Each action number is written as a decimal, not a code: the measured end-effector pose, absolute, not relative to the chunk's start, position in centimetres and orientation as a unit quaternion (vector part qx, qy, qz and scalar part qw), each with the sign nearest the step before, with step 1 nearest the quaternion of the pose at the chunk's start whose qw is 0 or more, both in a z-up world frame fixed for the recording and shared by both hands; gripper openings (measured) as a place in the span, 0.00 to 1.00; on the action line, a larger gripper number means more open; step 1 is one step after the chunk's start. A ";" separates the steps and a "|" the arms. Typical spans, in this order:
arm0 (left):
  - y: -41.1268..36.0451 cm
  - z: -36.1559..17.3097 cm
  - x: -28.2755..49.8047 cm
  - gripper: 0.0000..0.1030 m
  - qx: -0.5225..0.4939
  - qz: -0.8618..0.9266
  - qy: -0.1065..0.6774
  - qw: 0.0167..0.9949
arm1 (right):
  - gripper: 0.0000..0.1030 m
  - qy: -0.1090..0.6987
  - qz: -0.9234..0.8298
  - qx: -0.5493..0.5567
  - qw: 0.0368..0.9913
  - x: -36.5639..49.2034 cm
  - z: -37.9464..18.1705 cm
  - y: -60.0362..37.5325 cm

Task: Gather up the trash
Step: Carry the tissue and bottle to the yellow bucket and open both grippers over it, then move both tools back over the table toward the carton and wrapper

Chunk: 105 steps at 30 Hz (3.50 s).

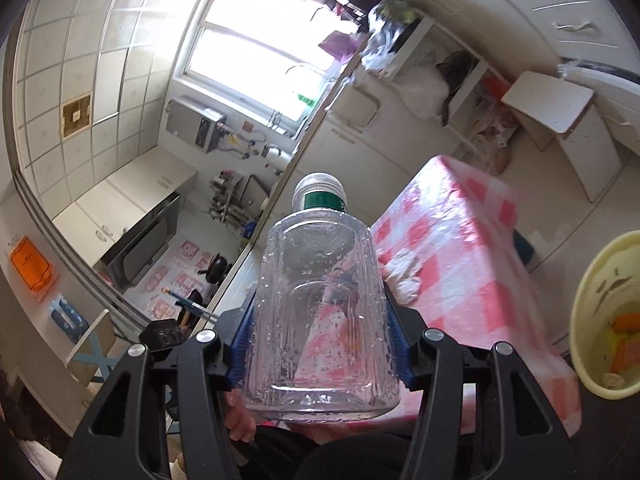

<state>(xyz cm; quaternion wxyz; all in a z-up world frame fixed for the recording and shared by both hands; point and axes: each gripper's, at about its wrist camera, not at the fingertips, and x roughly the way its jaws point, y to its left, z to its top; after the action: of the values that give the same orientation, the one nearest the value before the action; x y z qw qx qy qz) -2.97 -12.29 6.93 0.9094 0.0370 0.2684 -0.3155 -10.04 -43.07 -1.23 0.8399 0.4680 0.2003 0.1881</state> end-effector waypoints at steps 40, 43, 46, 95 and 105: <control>-45.6 -6.1 -1.4 0.55 0.217 -0.449 0.510 0.701 | 0.65 0.309 -0.101 0.555 0.765 -21.6 -18.6 -54.5; -45.8 -7.0 -1.7 0.63 0.217 -0.444 0.513 0.702 | 0.65 0.309 -0.103 0.557 0.764 -21.8 -18.6 -54.4; -45.0 -6.3 -1.8 0.67 0.214 -0.431 0.496 0.723 | 0.65 0.306 -0.095 0.555 0.768 -21.3 -18.2 -54.1; 1.9 2.6 3.9 0.83 -0.048 -0.200 0.371 0.905 | 0.71 0.308 0.143 0.337 0.878 -2.7 0.3 -27.0; 2.3 2.7 3.6 0.83 -0.043 -0.198 0.371 0.906 | 0.71 0.317 0.133 0.329 0.880 -2.5 0.2 -26.4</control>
<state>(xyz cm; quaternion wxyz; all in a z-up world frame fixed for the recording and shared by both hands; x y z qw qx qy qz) 3.60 2.25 2.68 0.9062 -0.0427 0.3714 -0.1975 -2.46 -26.42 0.24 0.8797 0.3287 0.3168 0.1329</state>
